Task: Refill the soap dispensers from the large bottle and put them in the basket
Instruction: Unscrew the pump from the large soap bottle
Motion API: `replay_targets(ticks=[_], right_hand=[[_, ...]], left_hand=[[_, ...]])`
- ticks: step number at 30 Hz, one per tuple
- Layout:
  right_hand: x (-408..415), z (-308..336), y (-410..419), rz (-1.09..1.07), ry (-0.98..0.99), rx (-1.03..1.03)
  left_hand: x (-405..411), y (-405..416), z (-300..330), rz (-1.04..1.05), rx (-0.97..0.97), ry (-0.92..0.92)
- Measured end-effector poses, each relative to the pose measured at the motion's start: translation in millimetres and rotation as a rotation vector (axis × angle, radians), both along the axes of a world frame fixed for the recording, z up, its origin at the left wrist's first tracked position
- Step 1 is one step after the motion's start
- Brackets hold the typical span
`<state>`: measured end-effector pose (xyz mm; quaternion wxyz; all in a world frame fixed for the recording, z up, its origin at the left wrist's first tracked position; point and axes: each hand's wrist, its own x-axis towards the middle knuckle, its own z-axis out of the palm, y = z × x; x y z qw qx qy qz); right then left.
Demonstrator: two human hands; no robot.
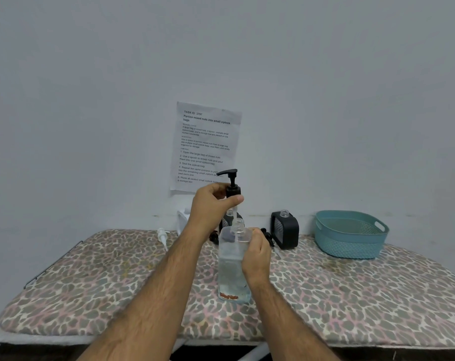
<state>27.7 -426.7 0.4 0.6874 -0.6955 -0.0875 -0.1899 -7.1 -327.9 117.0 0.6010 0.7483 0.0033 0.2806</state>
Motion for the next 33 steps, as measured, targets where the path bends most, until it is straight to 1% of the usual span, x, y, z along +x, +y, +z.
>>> replay_targets(ticks=[16, 22, 27, 33], right_hand=[[0, -1, -1, 0.041, 0.037, 0.004], [-3, -1, 2, 0.042, 0.08, 0.019], [-2, 1, -2, 0.04, 0.054, 0.007], [1, -3, -2, 0.039, 0.049, -0.011]], left_hand=[[-24, 13, 51, -0.016, -0.137, -0.153], [-28, 18, 66, -0.022, -0.12, -0.209], [-29, 18, 69, -0.023, -0.128, -0.223], [-28, 15, 62, -0.028, -0.134, -0.181]])
